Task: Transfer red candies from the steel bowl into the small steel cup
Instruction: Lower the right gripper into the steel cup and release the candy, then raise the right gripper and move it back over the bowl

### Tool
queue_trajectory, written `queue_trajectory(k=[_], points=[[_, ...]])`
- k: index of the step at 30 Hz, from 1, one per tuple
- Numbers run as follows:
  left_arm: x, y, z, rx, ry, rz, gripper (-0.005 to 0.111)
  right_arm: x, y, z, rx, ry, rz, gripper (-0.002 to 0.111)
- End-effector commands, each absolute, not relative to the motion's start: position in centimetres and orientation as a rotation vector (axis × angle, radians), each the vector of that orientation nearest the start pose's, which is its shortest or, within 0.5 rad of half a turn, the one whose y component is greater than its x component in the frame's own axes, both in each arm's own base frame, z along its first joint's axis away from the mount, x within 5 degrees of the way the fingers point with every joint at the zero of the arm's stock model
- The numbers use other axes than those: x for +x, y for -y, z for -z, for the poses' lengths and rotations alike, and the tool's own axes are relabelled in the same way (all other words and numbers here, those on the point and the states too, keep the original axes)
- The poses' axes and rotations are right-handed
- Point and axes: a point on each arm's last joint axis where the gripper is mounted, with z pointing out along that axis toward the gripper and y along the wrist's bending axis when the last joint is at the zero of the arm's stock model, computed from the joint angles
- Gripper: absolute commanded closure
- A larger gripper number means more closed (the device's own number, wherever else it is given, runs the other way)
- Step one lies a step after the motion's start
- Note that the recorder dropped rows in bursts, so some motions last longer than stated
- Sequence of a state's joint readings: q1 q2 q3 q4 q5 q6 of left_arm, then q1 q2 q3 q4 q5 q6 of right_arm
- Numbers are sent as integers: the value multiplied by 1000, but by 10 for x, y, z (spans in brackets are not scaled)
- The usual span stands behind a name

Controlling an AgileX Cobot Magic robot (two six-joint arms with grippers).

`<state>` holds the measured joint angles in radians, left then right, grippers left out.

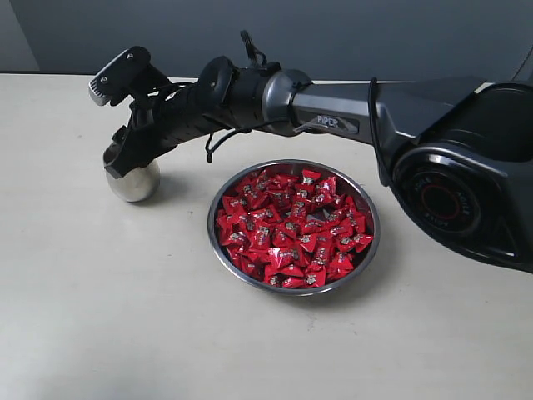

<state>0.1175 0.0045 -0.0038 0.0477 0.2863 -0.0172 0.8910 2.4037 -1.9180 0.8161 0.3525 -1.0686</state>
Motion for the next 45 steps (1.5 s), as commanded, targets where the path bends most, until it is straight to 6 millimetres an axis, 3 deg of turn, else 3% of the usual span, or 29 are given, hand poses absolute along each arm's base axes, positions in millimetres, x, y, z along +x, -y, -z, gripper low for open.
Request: queue_trajectory(k=[1, 4, 6, 8, 13, 17, 22, 25, 34, 37, 42, 45], points=[[54, -8, -187, -92, -1767, -114, 106, 327, -438, -157, -1364, -1786, -601, 60], [54, -8, -187, -92, -1767, -114, 106, 327, -438, -158, -1356, -1783, -596, 65], [54, -8, -187, -92, -1767, -114, 106, 328, -437, -159, -1384, -1762, -567, 79], [54, -8, -187, -92, -1767, -114, 106, 327, -436, -162, -1421, -1740, -543, 108], [54, -8, -187, -92, -1767, -114, 106, 323, -432, -172, -1480, -1741, -562, 109], [54, -8, -187, -92, -1767, -114, 106, 339, -416, -176, -1261, -1890, -752, 109], [54, -8, -187, -92, -1767, -114, 106, 338, -397, -167, -1186, -1902, -672, 109], [54, -8, -187, -92, -1767, -114, 106, 333, -383, -171, -1170, -1910, -631, 109], [54, -8, -187, -92, -1767, -114, 106, 305, -306, -188, -1088, -1957, -523, 109], [54, -8, -187, -92, -1767, -114, 106, 290, -279, -194, -1051, -1969, -563, 109], [54, -8, -187, -92, -1767, -114, 106, 274, -226, -190, -1053, -2012, -535, 109], [54, -8, -187, -92, -1767, -114, 106, 265, -204, -187, -1040, -2043, -514, 109]])
